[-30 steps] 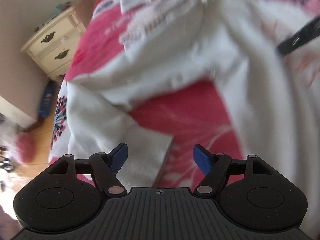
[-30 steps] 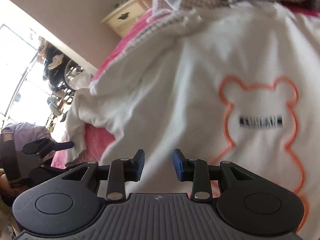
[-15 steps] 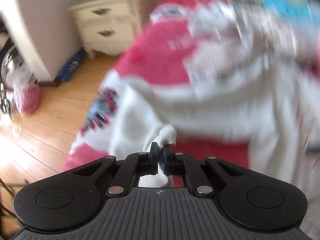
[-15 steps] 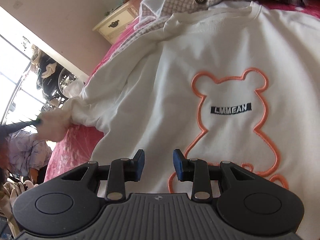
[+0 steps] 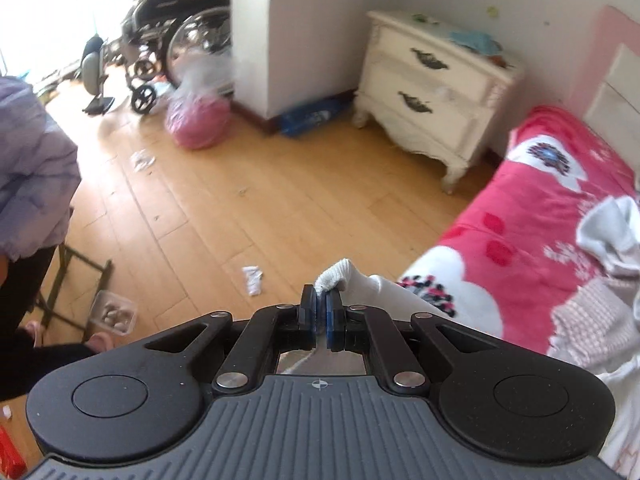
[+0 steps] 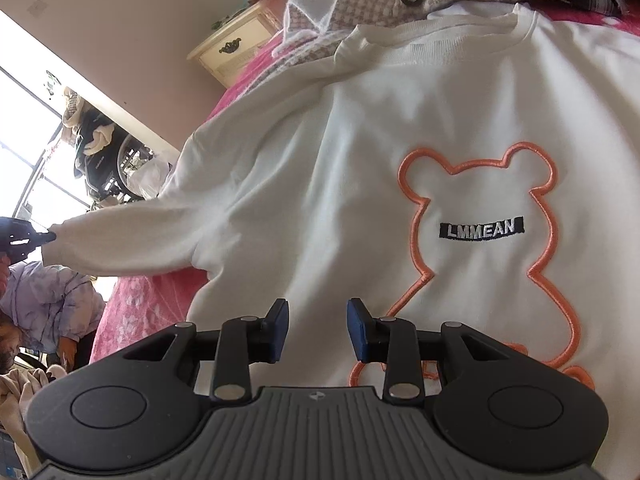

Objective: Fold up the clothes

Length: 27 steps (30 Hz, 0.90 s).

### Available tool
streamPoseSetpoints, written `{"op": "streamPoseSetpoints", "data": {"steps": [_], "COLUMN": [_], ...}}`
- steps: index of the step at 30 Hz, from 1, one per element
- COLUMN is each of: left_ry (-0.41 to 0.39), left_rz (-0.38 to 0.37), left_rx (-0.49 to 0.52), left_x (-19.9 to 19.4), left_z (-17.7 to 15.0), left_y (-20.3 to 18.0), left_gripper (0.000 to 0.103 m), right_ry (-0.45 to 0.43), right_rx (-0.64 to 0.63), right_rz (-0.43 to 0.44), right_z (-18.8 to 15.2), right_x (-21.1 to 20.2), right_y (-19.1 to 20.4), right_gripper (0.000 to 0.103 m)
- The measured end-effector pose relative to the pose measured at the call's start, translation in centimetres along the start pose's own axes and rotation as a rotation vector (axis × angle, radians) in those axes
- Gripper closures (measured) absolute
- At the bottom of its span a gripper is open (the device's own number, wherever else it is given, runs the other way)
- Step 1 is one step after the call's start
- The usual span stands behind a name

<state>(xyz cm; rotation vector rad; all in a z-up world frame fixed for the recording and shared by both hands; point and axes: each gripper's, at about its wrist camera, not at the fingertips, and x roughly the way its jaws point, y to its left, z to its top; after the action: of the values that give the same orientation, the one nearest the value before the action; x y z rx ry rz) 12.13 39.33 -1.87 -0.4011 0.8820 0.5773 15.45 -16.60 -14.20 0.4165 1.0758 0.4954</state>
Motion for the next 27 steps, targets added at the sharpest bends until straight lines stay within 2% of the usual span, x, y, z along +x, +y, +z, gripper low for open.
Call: {"op": "streamPoseSetpoints", "data": {"steps": [5,8,12,15,17,18,21,23,25,27], "left_ry": [0.063,0.078,0.157,0.221,0.202,0.183,0.098,0.03,-0.006,-0.013], "left_rz": [0.084,0.15,0.243,0.327,0.362,0.37,0.392,0.384,0.313,0.205], "left_rx": [0.016,0.072,0.138,0.177,0.128,0.092,-0.027,-0.059,0.009,0.115], "left_x": [1.0,2.1,5.9,9.1,9.7,9.6,8.3,6.7,5.2,3.8], "left_z": [-0.1,-0.9,-2.6,-4.3,-4.5,-4.4,-3.4,-2.8,-2.5,-2.7], "left_y": [1.1,1.5,1.9,2.2,3.0,3.6,5.1,4.9,2.7,-0.9], "left_gripper": [0.1,0.1,0.097,0.09,0.075,0.072,0.07,0.07,0.068,0.065], "right_ry": [0.004,0.006,0.002,0.003,0.002,0.005,0.026,0.054,0.097,0.149], "right_rx": [0.001,0.001,0.004,0.007,0.002,0.002,0.016,0.034,0.048,0.052], "right_rz": [-0.008,-0.013,-0.017,-0.02,-0.02,-0.021,-0.015,0.012,0.057,0.096], "right_z": [0.2,0.3,0.2,0.0,-0.2,-0.3,-0.7,-1.0,-1.4,-2.0], "right_x": [0.2,0.3,-0.1,-0.4,-0.7,-0.8,-1.2,-1.8,-3.0,-4.8], "right_y": [-0.1,-0.2,-0.5,-0.8,-0.9,-1.0,-1.2,-1.4,-1.4,-1.3], "right_gripper": [0.067,0.067,0.066,0.066,0.066,0.066,0.066,0.066,0.066,0.066]}}
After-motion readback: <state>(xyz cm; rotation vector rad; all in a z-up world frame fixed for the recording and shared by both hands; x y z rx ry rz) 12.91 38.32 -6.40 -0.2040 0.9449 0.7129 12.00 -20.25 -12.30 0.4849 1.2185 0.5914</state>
